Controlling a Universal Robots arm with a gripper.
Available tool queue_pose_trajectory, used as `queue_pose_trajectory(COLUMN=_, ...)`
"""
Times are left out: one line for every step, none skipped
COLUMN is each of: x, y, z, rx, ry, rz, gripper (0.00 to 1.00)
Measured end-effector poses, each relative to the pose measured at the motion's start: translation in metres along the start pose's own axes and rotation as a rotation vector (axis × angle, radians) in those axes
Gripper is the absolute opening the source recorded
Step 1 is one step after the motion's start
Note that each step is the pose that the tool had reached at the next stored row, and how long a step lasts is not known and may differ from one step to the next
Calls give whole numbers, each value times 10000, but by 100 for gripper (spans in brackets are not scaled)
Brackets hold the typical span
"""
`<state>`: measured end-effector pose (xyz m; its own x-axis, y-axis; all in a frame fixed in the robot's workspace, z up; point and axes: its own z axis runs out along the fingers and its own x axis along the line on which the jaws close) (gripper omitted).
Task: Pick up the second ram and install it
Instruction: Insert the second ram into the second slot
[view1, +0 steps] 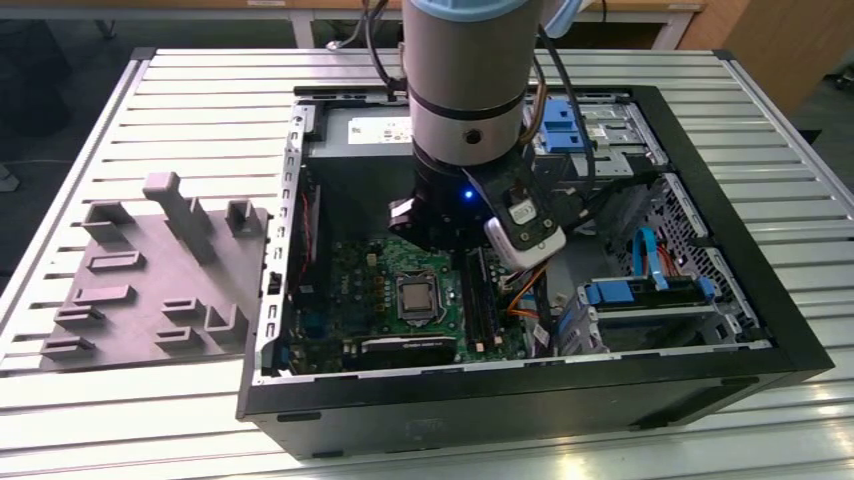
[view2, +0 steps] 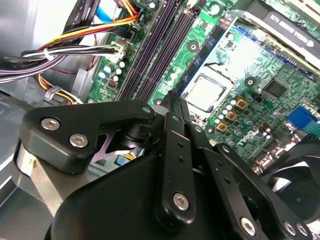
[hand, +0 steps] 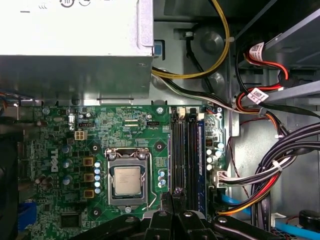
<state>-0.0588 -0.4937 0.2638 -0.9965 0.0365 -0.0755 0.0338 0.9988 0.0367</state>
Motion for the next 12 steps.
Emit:
queue_pose_trajectory(x=-1, y=0, z=4, rx=0, ry=0, rz=0, gripper=11)
queue_pose_trajectory(x=-2, y=0, z=8, rx=0, ry=0, rz=1, gripper=11)
queue_pose_trajectory(x=-3, y=0, z=12, rx=1, ry=0, rz=0, gripper=11)
queue_pose_trajectory(x=-4, y=-1, z=15, rx=1, ry=1, rz=0, gripper=11)
queue_pose_trajectory(x=-5, y=-1, z=19, rx=1, ry=0, rz=0, gripper=11)
queue_pose_trajectory(x=-6, y=-1, z=22, rx=2, ry=1, rz=0, gripper=11)
queue_pose_trajectory(x=-7, y=-1, z=26, rx=2, ry=1, rz=0, gripper=11)
queue_pose_trajectory(x=-8, y=-1, z=30, rx=0, ry=0, rz=0, gripper=11)
queue_pose_trajectory(x=-9, y=-1, z=33, rx=0, ry=0, rz=1, gripper=11)
queue_pose_trajectory(x=-9, y=-1, z=36, rx=-1, ry=0, rz=1, gripper=11)
queue_pose_trajectory(x=-10, y=-1, z=40, rx=-1, ry=0, rz=0, gripper=11)
queue_pose_trajectory(x=-11, y=-1, z=43, rx=-1, ry=0, rz=0, gripper=11)
